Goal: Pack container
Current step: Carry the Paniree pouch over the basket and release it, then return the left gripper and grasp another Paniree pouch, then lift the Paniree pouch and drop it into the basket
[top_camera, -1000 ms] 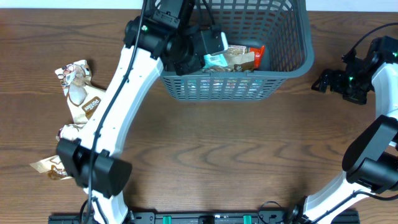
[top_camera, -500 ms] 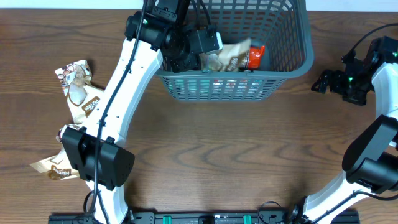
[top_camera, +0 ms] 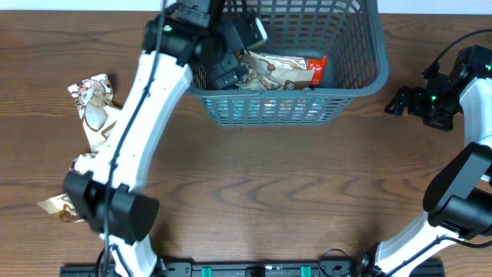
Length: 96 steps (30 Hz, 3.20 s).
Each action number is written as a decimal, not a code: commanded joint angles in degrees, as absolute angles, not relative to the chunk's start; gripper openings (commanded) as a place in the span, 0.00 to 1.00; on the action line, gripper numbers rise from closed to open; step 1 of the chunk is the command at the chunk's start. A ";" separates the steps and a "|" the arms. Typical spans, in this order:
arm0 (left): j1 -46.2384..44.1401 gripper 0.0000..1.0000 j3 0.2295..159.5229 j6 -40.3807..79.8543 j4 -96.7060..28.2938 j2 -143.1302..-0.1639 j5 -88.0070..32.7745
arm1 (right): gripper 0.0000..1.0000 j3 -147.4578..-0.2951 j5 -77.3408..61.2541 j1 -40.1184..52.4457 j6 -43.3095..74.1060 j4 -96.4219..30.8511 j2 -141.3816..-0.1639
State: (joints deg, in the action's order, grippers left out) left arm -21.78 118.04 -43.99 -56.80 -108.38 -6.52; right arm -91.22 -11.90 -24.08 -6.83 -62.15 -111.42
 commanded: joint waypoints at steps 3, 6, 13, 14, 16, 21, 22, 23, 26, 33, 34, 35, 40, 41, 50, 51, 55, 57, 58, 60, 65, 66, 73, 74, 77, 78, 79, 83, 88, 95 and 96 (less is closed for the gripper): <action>-18.79 0.99 118.39 -31.86 -56.97 -94.78 2.68 | 0.99 -91.11 -11.79 -23.53 -7.81 -62.39 -111.63; -16.71 0.99 118.37 -28.93 -56.84 -89.67 4.75 | 0.99 -91.11 -11.79 -23.53 -7.81 -62.41 -111.63; -4.95 0.99 118.37 -11.44 -60.14 -79.79 21.15 | 0.99 -91.11 -11.79 -23.53 -8.01 -62.39 -111.63; -2.42 0.99 118.37 -9.65 -61.39 -78.96 21.17 | 0.99 -91.11 -11.79 -23.53 -8.01 -62.37 -111.63; 3.09 0.99 118.37 -5.72 -65.87 -78.06 21.06 | 0.99 -91.11 -11.79 -23.53 -8.01 -62.35 -111.63; 13.06 0.99 118.34 1.65 -78.59 -80.53 16.73 | 0.99 -91.11 -11.79 -23.53 -8.01 -62.35 -111.63; 14.17 0.99 118.34 1.78 -79.64 -81.45 15.81 | 0.99 -91.11 -11.79 -23.53 -8.01 -62.35 -111.63; 15.18 0.99 118.34 2.50 -80.27 -82.65 14.79 | 0.99 -91.11 -11.79 -23.53 -8.01 -62.33 -111.63; 16.32 0.99 118.34 5.85 -80.14 -86.48 12.45 | 0.99 -91.11 -11.81 -23.53 -8.01 -62.35 -111.63; 16.32 0.98 118.34 15.42 -74.08 -99.66 9.80 | 0.99 -91.11 -11.81 -23.53 -8.03 -62.37 -111.63; 16.32 0.99 118.34 15.84 -73.08 -101.60 8.80 | 0.99 -91.11 -11.81 -23.53 -8.12 -62.37 -111.63; 16.32 0.99 118.34 15.79 -72.01 -103.50 7.27 | 0.99 -91.11 -11.81 -23.53 -8.27 -62.37 -111.63; 16.32 0.99 118.34 15.77 -68.12 -114.28 4.45 | 0.99 -91.11 -11.79 -23.53 -8.45 -62.39 -111.63; 16.32 0.99 118.34 15.77 -67.88 -115.81 4.45 | 0.99 -91.11 -11.79 -23.53 -8.47 -62.37 -111.63; 16.32 0.99 118.28 15.53 -67.72 -128.68 1.76 | 0.99 -91.11 -11.79 -23.53 -8.86 -61.87 -111.63; 16.25 0.99 117.99 15.53 -67.59 -129.49 1.45 | 0.99 -91.11 -11.79 -23.53 -8.86 -61.69 -111.63; 16.25 0.99 115.11 15.29 -65.80 -130.15 0.03 | 0.99 -91.11 -11.79 -23.53 -8.86 -61.04 -111.63; 16.25 0.99 113.08 15.33 -64.84 -130.15 -0.08 | 0.99 -91.11 -11.77 -23.53 -8.86 -60.82 -111.63; 16.21 0.99 111.87 15.33 -64.07 -130.15 -0.08 | 0.99 -91.11 -11.77 -23.53 -8.88 -60.80 -111.63; 16.21 0.99 109.25 15.33 -62.74 -130.15 -0.10 | 0.99 -91.11 -11.75 -23.55 -8.91 -60.86 -111.63; 16.16 0.99 101.45 15.35 -58.22 -130.15 -1.10 | 0.99 -91.11 -11.73 -23.53 -9.32 -61.23 -111.63; 16.16 0.99 100.44 15.35 -57.69 -130.15 -1.10 | 0.99 -91.11 -11.73 -23.53 -9.32 -61.32 -111.63; 16.16 0.64 98.48 15.31 -56.93 -129.78 -1.10 | 0.99 -91.11 -10.28 -23.53 -9.52 -62.54 -111.46; 16.16 0.58 98.48 15.31 -56.93 -129.47 -1.10 | 0.99 -91.11 -10.28 -23.53 -9.50 -62.57 -111.44; 16.16 0.44 98.59 15.27 -57.54 -127.83 -1.10 | 0.99 -91.11 -10.31 -23.53 -9.50 -62.59 -111.44; 16.16 0.36 98.59 15.00 -57.67 -126.85 -1.10 | 0.99 -91.11 -10.31 -23.53 -9.50 -62.59 -111.44; 16.14 0.26 98.61 14.59 -57.74 -125.97 -1.13 | 0.99 -91.11 -10.31 -23.53 -9.50 -62.59 -111.44; 15.66 0.06 98.70 12.29 -58.30 -119.63 -1.13 | 0.99 -91.11 -10.31 -23.53 -9.50 -62.57 -111.44; 13.52 0.06 100.01 9.30 -59.20 -108.36 -1.34 | 0.99 -91.11 -10.37 -23.53 -9.50 -62.57 -111.44; 4.84 0.06 109.14 0.23 -60.38 -95.57 -4.75 | 0.99 -91.11 -10.35 -23.53 -9.50 -62.61 -111.44; 2.76 0.06 111.55 -0.97 -60.86 -95.00 -4.75 | 0.99 -91.11 -10.35 -23.53 -9.50 -62.59 -111.44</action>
State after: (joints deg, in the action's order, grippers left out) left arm 7.35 106.17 5.48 -60.10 -97.93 -2.59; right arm -91.22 -10.46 -24.08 -8.43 -62.54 -111.42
